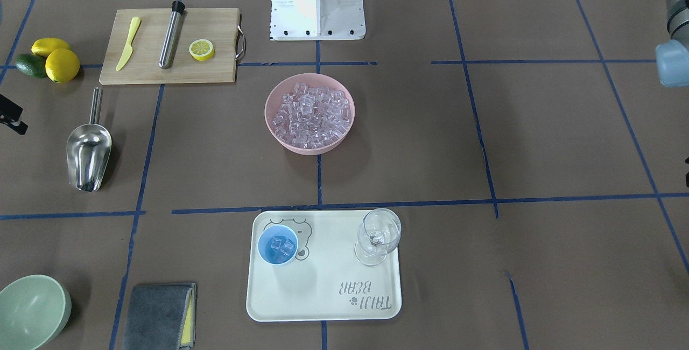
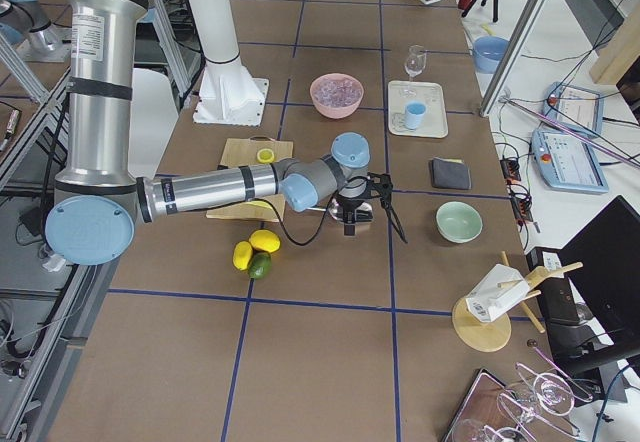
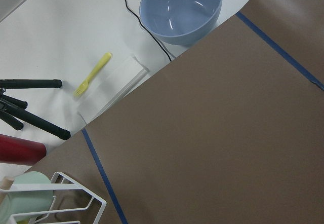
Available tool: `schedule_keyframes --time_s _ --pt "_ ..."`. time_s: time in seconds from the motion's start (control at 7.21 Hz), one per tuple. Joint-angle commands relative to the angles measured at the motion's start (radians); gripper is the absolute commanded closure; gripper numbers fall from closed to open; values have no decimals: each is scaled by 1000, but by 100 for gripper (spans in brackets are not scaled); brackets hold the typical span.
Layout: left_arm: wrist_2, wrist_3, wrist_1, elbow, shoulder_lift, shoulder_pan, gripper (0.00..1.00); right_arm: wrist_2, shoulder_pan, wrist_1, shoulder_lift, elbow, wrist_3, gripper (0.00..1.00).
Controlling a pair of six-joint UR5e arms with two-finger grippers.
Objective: Put ice in cup with scoop
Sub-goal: 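Open the right gripper and lift it away from the scoop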
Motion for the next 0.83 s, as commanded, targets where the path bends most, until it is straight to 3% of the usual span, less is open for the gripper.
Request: schedule_keyframes --time_s 0.0,0.28,0.56,0.69 --pt "7 -5 -47 28 0 -8 0 0 21 4 -7 -1 1 0" --pt "10 -4 -27 25 22 -12 0 -6 21 4 1 -18 -5 0" --pt "-7 90 215 -3 22 -86 0 3 75 3 10 -41 -60 0" --pt "-63 195 346 -3 17 -157 0 6 113 -11 16 -47 -100 0"
